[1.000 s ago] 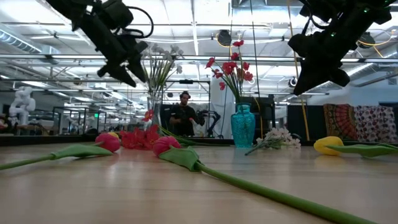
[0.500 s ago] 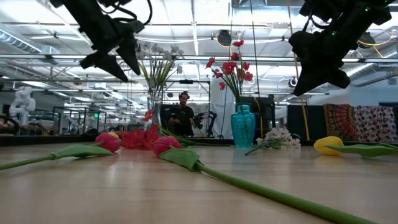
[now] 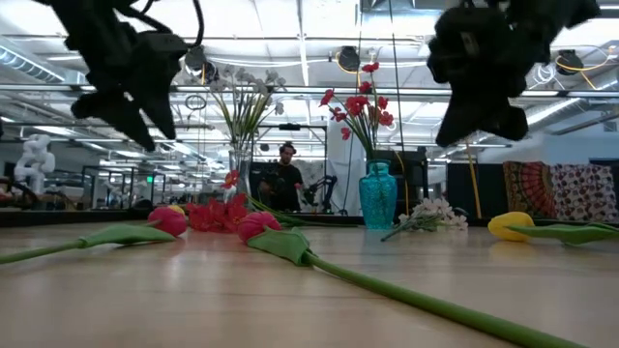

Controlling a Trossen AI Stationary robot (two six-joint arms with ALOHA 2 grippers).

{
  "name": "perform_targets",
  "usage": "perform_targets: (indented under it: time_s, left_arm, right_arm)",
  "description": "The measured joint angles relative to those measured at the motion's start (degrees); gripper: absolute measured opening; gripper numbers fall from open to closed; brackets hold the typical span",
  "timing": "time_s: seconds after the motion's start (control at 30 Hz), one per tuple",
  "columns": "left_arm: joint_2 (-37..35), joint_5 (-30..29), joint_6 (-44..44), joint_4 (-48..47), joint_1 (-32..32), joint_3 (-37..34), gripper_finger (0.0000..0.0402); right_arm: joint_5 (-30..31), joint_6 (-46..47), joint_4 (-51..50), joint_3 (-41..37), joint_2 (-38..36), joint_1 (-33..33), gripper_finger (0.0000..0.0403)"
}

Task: Sort flowers into vase by color
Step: Put the red flower into the blue vase

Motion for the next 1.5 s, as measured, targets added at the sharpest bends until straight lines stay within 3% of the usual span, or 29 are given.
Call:
perform_targets:
  time_s: [0.27,0.53,0.7,0.93,1.5]
  left_arm:
    - [-0.73,3.17,1.86,0.77,-2.73,-4.91,0.0214]
    - [-3.84,5.76,8.18,0.36,-5.38,-5.55,0.0214]
    - [-6.21,5.97,11.66,0.33,-6.11,-5.55,0.0214]
    - [-7.92,7.89,15.51,0.10,-6.28,-5.55,0.0214]
    - [-8.04,8.57,15.54,-1.13,-6.28,-5.55,0.0214]
  right_arm:
    - [1.74,6.69,-11.31,20.66,17.66,4.59,0.0000]
    - [1.47,13.41,-29.26,44.91,36.84,6.72,0.0000]
    - [0.02,16.18,-34.36,55.33,45.05,7.58,0.0000]
    - [-0.40,17.16,-33.30,62.43,50.56,9.18,0.0016]
    - [-2.13,18.74,-29.32,63.90,58.18,11.06,0.0175]
